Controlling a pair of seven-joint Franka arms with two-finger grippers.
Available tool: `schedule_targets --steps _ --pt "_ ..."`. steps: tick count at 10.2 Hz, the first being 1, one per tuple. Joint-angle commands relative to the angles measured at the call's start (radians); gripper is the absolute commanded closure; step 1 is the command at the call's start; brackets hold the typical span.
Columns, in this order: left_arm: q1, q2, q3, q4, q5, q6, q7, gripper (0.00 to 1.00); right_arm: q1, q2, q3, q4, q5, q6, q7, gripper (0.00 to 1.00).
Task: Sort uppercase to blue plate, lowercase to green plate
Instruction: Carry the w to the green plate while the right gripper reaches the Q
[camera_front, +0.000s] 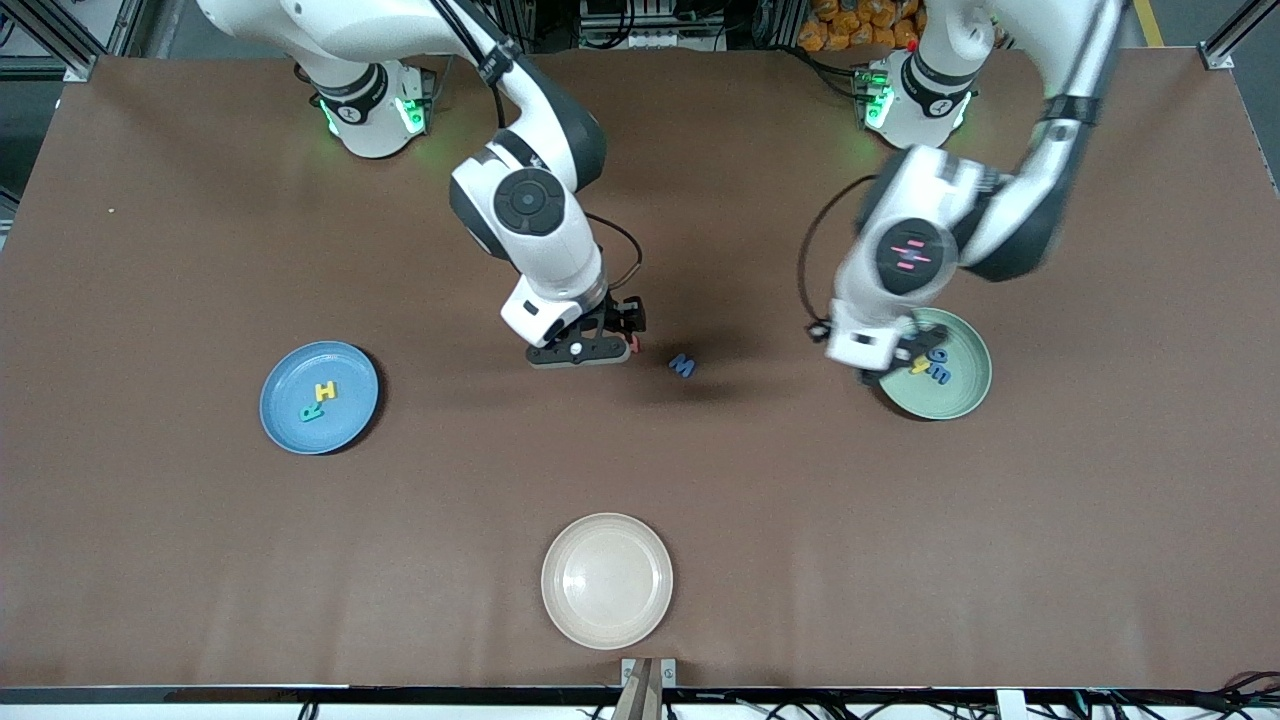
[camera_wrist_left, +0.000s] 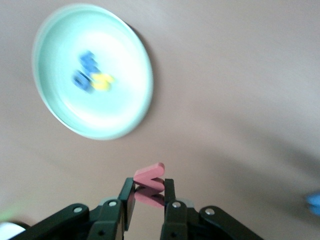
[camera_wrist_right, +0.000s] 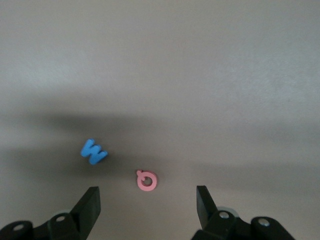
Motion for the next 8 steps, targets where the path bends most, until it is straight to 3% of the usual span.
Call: schedule_targets --steps 1,3,6,8 --pt "0.167 -0.027 -0.021 -0.074 0.002 0.027 0.225 1.0 0.028 0.073 0.003 0.016 -0.039 0.029 -0.03 0.11" --pt "0.243 0.007 -0.024 -0.109 -0.026 0.118 0.329 1.0 0.033 0.123 0.021 0.016 -0.041 0.066 -0.038 0.12" --pt "0.257 0.06 -0.022 -0.174 -0.069 0.288 0.4 1.0 0.03 0.165 0.052 0.01 -0.041 0.091 -0.039 0.16" --pt "0.257 0.08 -0.022 -0.186 -0.069 0.328 0.4 1.0 0.032 0.191 0.053 0.01 -0.041 0.109 -0.064 0.19"
